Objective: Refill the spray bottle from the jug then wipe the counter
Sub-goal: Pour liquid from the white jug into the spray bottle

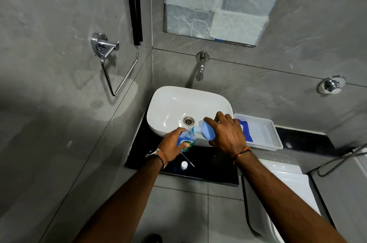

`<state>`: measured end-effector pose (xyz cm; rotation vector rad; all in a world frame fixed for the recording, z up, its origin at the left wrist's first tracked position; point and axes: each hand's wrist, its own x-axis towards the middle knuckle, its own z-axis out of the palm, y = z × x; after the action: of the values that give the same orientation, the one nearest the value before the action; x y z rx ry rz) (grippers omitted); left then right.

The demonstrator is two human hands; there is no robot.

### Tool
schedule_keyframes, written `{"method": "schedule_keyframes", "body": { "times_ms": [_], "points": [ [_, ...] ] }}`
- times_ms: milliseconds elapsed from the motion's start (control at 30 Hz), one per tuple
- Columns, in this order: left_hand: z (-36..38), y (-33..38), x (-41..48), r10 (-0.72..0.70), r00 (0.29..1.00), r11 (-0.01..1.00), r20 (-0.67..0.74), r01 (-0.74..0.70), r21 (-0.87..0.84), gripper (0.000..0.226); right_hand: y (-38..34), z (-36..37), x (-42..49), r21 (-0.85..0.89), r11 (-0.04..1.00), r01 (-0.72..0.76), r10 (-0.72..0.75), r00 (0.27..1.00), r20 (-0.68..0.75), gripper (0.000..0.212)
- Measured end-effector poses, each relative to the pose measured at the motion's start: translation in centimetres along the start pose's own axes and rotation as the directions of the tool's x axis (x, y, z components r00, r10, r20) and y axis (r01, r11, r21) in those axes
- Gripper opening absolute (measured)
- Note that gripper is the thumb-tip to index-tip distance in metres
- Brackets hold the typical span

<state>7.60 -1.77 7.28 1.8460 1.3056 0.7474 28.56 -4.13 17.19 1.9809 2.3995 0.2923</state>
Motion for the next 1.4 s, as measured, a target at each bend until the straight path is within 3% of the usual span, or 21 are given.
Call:
{"method": "schedule_keyframes", "body": {
  "times_ms": [1400],
  "points": [
    [-0.3,0.1,0.3,-0.003,1.0,1.0,0.007,0.002,0.015,0.045,-0.1,-1.0,0.3,0.001,1.0,0.013,-0.013,1.0,0.022,0.086]
  ]
}}
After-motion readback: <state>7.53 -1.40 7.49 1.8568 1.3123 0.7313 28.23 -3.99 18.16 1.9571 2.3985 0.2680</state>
